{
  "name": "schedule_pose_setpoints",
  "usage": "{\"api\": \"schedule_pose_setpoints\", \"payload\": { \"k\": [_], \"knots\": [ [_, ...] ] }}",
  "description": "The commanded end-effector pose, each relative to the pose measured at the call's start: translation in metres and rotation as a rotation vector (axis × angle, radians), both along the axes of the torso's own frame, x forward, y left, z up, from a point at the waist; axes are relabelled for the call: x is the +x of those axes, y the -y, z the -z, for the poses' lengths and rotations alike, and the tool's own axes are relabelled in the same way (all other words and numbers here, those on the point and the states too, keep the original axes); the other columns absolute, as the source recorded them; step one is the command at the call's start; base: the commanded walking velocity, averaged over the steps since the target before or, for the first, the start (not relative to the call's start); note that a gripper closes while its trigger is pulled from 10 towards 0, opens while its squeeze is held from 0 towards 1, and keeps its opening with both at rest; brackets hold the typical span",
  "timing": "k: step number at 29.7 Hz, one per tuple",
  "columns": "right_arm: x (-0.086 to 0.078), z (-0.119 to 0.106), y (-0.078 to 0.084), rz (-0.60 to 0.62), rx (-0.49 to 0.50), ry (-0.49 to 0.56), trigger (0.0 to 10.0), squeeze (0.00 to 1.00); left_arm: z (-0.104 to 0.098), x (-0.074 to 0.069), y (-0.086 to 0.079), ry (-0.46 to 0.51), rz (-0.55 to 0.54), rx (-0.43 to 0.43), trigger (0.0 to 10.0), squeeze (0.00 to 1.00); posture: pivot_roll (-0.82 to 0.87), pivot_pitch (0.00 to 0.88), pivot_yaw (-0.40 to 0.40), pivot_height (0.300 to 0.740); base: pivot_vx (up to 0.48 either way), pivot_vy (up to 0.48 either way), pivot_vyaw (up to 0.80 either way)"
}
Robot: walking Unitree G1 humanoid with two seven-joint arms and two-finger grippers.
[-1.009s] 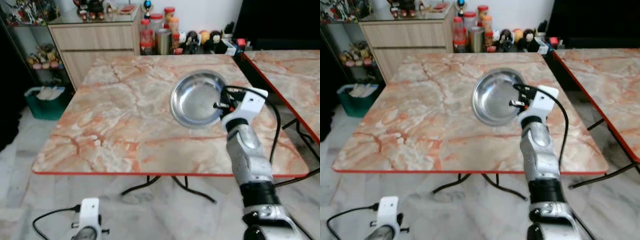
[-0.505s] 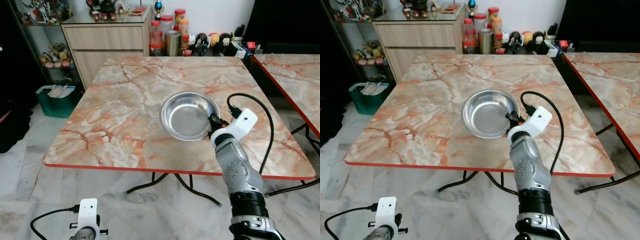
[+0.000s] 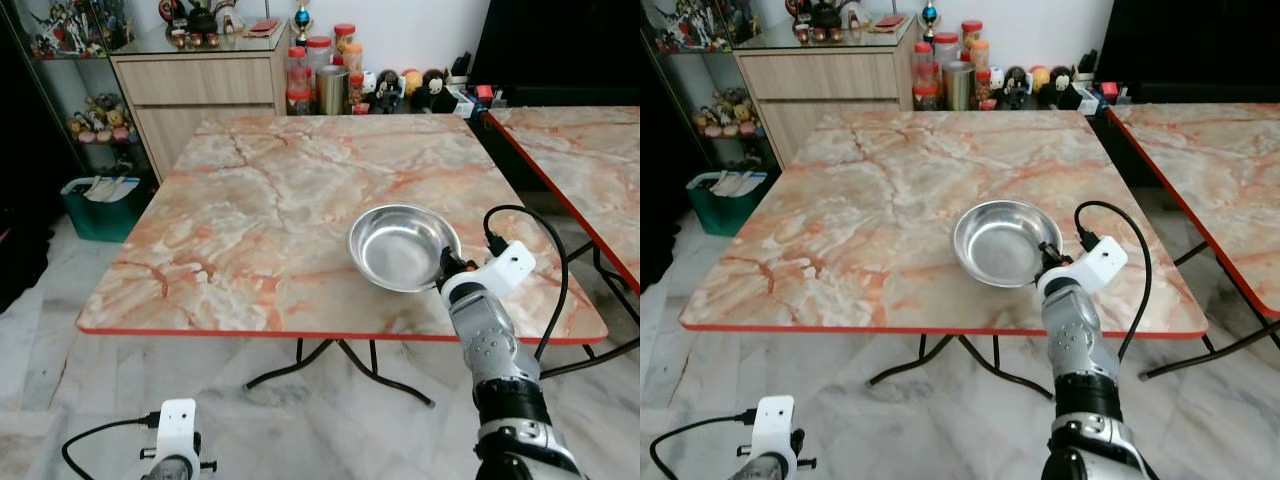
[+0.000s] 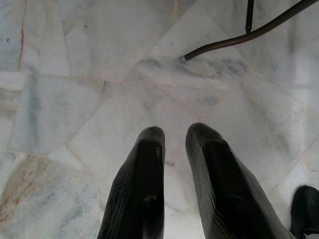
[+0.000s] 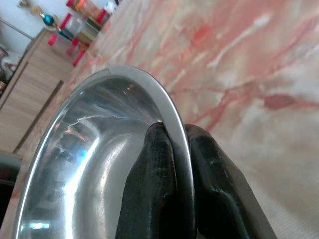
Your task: Setting the table
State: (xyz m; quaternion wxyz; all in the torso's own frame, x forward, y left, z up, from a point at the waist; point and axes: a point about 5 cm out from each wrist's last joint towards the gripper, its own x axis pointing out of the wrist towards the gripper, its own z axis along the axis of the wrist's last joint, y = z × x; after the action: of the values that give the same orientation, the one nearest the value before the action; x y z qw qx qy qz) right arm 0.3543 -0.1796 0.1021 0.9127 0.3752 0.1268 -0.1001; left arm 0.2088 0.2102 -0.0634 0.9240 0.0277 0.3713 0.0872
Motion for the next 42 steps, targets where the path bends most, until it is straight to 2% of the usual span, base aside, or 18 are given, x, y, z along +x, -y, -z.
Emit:
{"api": "schedule_pose_setpoints", "payload": {
  "k": [1, 7, 9, 10, 14, 28, 29, 30, 31, 32, 41, 42],
  "knots": [
    [0.004, -0.005, -0.005, -0.013, 0.01, 0.022, 10.0, 0.0, 0.002, -0.003, -0.001, -0.018, 0.005, 0.0, 10.0, 0.0, 0.06, 0.015, 0.014, 0.74, 0.0, 0.0, 0.0],
    [0.008, -0.001, -0.009, -0.042, 0.021, 0.028, 10.0, 0.0, 0.002, -0.004, -0.002, -0.021, 0.008, 0.002, 10.0, 0.0, 0.06, 0.013, 0.017, 0.74, 0.0, 0.0, 0.0],
    [0.009, 0.003, -0.008, -0.067, -0.013, 0.019, 10.0, 0.0, 0.002, -0.004, -0.002, -0.024, 0.01, 0.004, 10.0, 0.0, 0.06, 0.011, 0.015, 0.74, 0.0, 0.0, 0.0],
    [0.009, 0.006, -0.006, -0.084, -0.07, 0.01, 10.0, 0.0, 0.003, -0.004, -0.002, -0.025, 0.011, 0.005, 10.0, 0.0, 0.06, 0.01, 0.013, 0.74, 0.0, 0.0, 0.0],
    [0.007, 0.012, -0.003, -0.104, -0.133, -0.018, 10.0, 0.0, 0.003, -0.005, -0.001, -0.027, 0.012, 0.003, 10.0, 0.0, 0.06, 0.006, 0.01, 0.74, 0.0, 0.0, 0.0],
    [0.007, 0.022, -0.012, -0.141, -0.088, -0.042, 10.0, 0.0, 0.004, -0.006, -0.001, -0.034, 0.015, 0.005, 10.0, 0.0, 0.06, 0.0, 0.011, 0.74, 0.0, 0.0, 0.0],
    [0.007, 0.022, -0.012, -0.14, -0.082, -0.04, 10.0, 0.04, 0.004, -0.006, -0.001, -0.035, 0.016, 0.005, 10.0, 0.0, 0.06, 0.0, 0.011, 0.74, 0.0, 0.0, 0.0],
    [0.007, 0.022, -0.012, -0.136, -0.071, -0.04, 10.0, 0.56, 0.004, -0.006, -0.001, -0.035, 0.017, 0.005, 10.0, 0.0, 0.06, 0.0, 0.011, 0.74, 0.0, 0.0, 0.0],
    [0.007, 0.022, -0.012, -0.136, -0.071, -0.04, 10.0, 0.56, 0.004, -0.006, -0.001, -0.035, 0.017, 0.005, 10.0, 0.0, 0.06, 0.0, 0.011, 0.74, 0.0, 0.0, 0.0],
    [0.007, 0.023, -0.012, -0.13, -0.06, -0.042, 10.0, 0.73, 0.004, -0.006, 0.0, -0.035, 0.02, 0.005, 10.0, 0.0, 0.06, 0.0, 0.012, 0.74, 0.0, 0.0, 0.0],
    [0.009, 0.018, -0.009, -0.096, -0.059, -0.024, 10.0, 0.69, 0.004, -0.006, 0.0, -0.031, 0.02, 0.008, 10.0, 0.0, 0.06, 0.0, 0.012, 0.74, 0.0, 0.0, 0.0],
    [0.011, 0.015, -0.008, -0.087, -0.064, -0.01, 10.0, 0.22, 0.003, -0.005, 0.0, -0.026, 0.017, 0.007, 10.0, 0.0, 0.06, 0.0, 0.011, 0.74, 0.0, 0.0, 0.0]
  ]
}}
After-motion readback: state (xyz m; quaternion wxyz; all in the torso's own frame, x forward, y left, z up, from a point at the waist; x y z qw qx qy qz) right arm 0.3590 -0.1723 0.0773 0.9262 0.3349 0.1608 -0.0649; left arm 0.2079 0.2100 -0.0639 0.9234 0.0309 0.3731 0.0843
